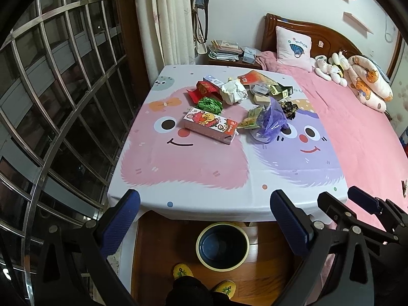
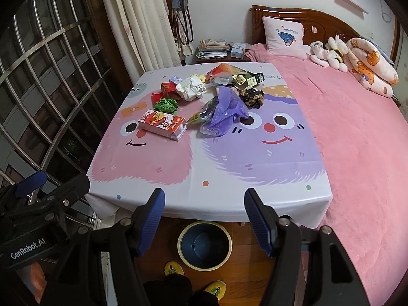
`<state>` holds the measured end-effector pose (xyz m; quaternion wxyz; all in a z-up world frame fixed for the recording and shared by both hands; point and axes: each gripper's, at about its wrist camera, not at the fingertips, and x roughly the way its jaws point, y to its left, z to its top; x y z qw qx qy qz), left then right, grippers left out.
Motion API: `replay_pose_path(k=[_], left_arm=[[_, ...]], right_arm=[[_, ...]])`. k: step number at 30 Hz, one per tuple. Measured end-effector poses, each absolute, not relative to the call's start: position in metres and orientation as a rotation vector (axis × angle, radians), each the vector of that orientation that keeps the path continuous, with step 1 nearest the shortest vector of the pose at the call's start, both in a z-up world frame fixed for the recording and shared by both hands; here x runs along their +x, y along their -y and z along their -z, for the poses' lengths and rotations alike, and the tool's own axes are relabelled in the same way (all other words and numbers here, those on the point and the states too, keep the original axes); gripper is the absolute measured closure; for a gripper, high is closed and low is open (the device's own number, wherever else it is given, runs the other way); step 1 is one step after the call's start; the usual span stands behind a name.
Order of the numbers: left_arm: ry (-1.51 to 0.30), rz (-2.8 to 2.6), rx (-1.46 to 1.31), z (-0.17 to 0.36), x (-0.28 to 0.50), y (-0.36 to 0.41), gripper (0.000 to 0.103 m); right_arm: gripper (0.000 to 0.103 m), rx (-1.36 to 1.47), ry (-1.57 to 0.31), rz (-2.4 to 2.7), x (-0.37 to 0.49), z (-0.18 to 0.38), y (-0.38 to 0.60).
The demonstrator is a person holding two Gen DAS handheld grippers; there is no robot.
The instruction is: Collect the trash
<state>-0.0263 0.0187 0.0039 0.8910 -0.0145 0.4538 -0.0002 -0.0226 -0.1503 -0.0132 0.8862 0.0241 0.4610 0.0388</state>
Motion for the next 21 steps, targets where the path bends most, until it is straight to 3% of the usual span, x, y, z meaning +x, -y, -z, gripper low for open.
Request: replay_pose_path(k=[10, 21], left_arm=[[-0.948, -0.033, -0.057, 0.002, -0.019, -0.030, 0.002], [-0.999, -0.039, -0.008, 0.027, 0.044, -0.060, 0.002]], right_arm=[[0.038, 0.049, -0.968, -0.100, -0.011, 0.017, 0.148], [0.038, 0.053, -0.995, -0.136, 0.053, 0.034, 0.118]])
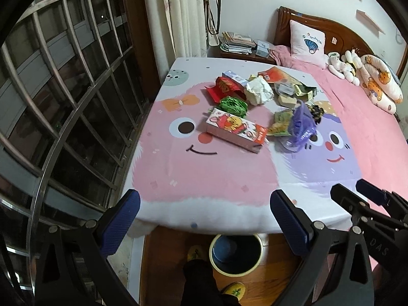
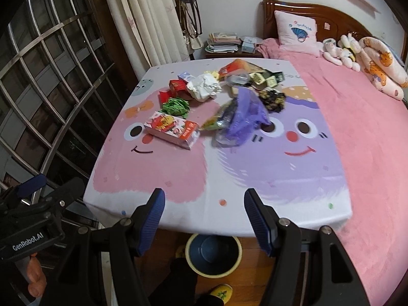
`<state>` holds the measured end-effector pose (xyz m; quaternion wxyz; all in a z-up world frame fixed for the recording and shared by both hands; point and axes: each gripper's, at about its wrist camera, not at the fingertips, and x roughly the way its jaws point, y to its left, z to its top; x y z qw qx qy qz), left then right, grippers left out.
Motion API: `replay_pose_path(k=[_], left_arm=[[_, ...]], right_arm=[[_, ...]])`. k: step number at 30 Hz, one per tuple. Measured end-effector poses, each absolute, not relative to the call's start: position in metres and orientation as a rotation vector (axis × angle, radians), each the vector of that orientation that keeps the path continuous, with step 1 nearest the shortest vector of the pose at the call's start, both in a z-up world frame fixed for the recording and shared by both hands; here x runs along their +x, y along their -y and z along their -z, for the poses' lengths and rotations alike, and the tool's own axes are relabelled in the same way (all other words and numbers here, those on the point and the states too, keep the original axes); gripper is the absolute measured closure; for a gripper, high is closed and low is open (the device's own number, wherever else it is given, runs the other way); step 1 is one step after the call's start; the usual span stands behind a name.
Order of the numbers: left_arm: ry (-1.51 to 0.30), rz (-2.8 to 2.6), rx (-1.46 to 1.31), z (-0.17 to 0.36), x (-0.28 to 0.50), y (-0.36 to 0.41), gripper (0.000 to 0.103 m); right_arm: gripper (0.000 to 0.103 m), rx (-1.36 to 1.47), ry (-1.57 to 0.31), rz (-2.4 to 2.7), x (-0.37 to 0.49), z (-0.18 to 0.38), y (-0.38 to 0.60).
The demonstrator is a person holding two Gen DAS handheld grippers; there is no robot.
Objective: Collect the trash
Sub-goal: 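Grasp the B.Duck drink carton with right tool while left tool grasps green paper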
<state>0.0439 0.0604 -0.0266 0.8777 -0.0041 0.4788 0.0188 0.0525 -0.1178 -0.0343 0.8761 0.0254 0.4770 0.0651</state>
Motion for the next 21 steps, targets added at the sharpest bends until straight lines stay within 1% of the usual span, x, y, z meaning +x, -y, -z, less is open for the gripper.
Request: replay_pose_path(k=[11, 15, 21], left_arm=[[-1.084, -0.006, 0.030, 0.080, 0.154, -0.101, 0.002], [-1.123, 0.021, 0.048, 0.102, 0.186, -0.111, 0.002], [-1.185, 0.045, 0.052, 0.132, 0.226, -0.125, 0.002]], right_arm=[[0.038, -0.121, -0.991, -0.290, 0.170, 0.080, 0.061], [0.038, -0.186, -1.025, -0.369, 0.214, 0.103, 0.045], [0.038, -0.272, -1.116, -0.463, 0.258, 0.140, 0.029]])
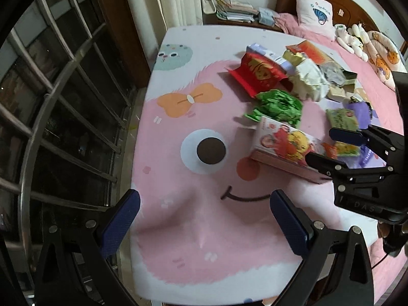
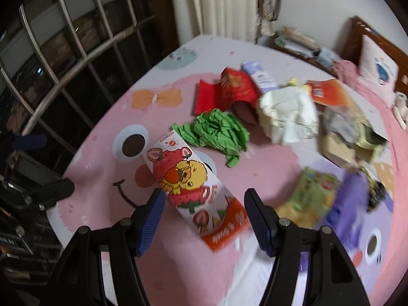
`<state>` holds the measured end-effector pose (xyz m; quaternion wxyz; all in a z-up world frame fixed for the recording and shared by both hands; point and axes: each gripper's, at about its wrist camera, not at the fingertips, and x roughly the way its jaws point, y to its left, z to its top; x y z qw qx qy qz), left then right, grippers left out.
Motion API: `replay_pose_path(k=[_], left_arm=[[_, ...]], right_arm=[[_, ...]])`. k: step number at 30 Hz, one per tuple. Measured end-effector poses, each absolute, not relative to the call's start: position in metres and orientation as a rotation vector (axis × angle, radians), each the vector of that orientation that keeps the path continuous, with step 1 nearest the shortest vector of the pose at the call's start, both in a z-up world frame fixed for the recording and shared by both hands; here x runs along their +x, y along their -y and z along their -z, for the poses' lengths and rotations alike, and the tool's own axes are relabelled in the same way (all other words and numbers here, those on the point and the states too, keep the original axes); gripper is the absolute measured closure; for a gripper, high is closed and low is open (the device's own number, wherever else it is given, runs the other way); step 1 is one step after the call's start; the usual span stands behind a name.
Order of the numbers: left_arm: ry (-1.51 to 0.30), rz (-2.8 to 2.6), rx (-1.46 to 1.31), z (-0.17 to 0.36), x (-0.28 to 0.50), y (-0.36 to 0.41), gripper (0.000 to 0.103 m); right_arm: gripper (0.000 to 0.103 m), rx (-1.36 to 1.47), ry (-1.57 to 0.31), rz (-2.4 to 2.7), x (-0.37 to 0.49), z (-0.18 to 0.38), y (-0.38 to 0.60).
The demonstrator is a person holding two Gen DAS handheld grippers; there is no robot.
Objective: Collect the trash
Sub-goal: 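Grasp the B.Duck drink carton with right tool while left tool grasps green paper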
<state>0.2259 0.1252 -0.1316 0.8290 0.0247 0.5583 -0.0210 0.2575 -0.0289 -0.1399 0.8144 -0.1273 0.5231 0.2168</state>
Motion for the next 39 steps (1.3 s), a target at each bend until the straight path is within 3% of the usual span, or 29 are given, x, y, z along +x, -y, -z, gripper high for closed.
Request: replay_pose_path(k=[15, 16, 17, 30, 39], left_arm=[[-1.253, 0.131, 0.069, 0.155, 0.272, -0.127, 0.002], [-1.255, 0.138, 0.074, 0.155, 0.274, -0.125, 0.002], [-1.254, 0.144, 0.080, 0.155, 0.275, -0.123, 0.002], [-1.217, 0.239, 0.132, 0.143, 0.306, -0.086, 0.002], [-1.237, 0.308, 0.152, 0.167, 0.346, -0.038, 0.002]], right_arm=[[0.038, -0.497, -1.218, -0.623, 0.265, 0.174, -0.006], [0.048, -0.498, -1.220, -0.622, 0.264, 0.175, -0.006], [0.048, -0.488, -1.211, -0.616, 0.261, 0.175, -0.006], [0.049, 0.041, -1.100, -0.247, 0.232, 0.110, 0.070], [0.049, 0.275, -1.033, 0.078, 0.221, 0.101, 0.127]])
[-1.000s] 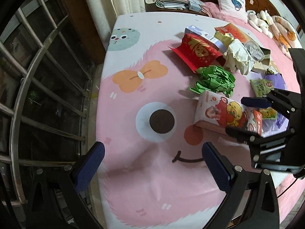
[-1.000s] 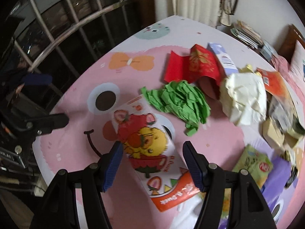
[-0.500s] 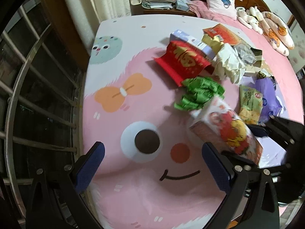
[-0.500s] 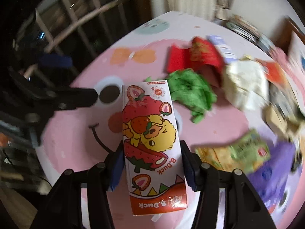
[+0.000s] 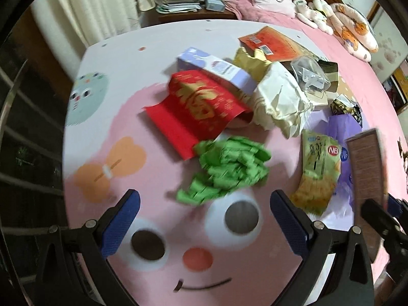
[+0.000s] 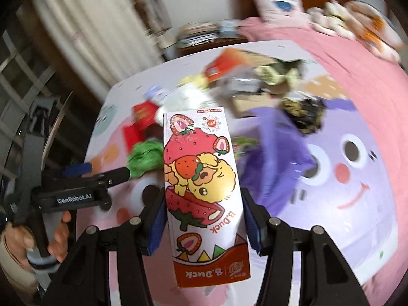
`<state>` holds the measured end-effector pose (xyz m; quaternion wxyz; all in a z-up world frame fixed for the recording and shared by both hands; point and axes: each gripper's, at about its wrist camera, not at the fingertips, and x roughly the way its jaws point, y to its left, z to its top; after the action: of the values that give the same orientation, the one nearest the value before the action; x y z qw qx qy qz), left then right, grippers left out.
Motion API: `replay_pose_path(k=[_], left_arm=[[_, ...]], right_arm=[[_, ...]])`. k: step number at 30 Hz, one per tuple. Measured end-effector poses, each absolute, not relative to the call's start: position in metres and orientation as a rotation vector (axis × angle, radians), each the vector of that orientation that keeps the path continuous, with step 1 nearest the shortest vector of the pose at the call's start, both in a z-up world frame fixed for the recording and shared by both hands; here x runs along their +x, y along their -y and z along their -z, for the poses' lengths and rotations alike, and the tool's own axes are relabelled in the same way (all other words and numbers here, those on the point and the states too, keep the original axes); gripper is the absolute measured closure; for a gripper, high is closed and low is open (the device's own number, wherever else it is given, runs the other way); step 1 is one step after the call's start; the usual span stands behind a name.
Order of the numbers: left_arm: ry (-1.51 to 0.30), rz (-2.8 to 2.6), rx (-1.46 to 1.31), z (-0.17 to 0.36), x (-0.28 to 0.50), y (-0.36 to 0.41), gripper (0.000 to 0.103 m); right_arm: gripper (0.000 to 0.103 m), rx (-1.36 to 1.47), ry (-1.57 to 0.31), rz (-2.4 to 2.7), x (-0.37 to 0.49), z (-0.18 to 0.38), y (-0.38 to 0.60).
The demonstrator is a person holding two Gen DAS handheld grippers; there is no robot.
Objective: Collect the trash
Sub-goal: 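Grasp the B.Duck drink carton with right tool while left tool grasps green paper, then lower both tools over the wastebasket and open them to drop carton and paper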
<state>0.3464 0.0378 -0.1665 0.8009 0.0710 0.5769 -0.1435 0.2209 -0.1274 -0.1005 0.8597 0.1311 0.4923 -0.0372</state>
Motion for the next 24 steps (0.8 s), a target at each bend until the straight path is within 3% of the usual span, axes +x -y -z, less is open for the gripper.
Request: replay_pose_path(k=[6, 17, 24], left_arm=[[-1.249, 0.345, 0.238, 0.188, 0.363, -0.005, 0.004], [-1.272, 0.370, 0.282, 0.211, 0.367, 0.011, 0.047], [-1.235, 0.347, 0.249, 0.190, 0.327, 0.002, 0.054]], right_arm=[[0.049, 0.330, -1.032, 0.133, 0.215, 0.105, 0.140], [0.050, 0.348, -1.031, 0.152, 0.193, 0.111, 0.148], [0.050, 0.338, -0.994, 0.061, 0.184, 0.099, 0.141]])
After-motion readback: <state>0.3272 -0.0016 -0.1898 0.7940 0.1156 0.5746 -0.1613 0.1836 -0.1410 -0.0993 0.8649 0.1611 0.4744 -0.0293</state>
